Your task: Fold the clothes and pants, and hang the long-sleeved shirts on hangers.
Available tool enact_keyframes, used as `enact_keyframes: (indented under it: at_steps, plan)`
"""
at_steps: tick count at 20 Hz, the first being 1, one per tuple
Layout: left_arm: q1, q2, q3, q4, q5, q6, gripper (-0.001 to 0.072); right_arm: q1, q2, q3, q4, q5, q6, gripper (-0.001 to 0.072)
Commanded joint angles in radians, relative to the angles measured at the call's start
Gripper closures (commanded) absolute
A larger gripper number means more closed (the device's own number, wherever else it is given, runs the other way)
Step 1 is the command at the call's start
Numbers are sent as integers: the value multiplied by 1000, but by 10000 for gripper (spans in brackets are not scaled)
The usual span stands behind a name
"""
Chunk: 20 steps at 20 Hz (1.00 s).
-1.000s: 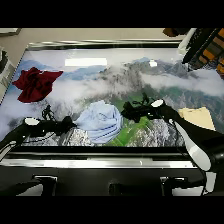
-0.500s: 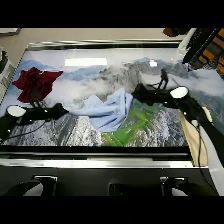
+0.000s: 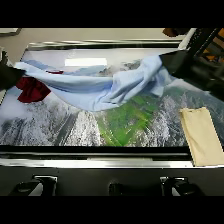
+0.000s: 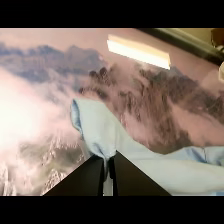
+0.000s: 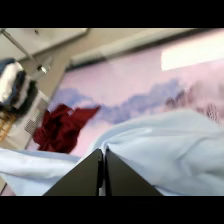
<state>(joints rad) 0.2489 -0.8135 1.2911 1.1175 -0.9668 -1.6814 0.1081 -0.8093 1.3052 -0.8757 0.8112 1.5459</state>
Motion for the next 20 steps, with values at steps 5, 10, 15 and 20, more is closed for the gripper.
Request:
enact_keyframes:
  at_steps: [5,10,15,20]
  plan:
    - [1,162,65,133,-124,-152,684,-1,189,37,-106,19,166,680]
    - [-1,-14,37,137,-167,-143,684,1,-72,37,-106,105,234,679]
    - [-1,-344,-26,182,-113,-141,683,1,-499,37,-59,-37,224,678]
    - [-19,-610,-26,181,-48,-141,682,24,-805,37,240,-204,124,678]
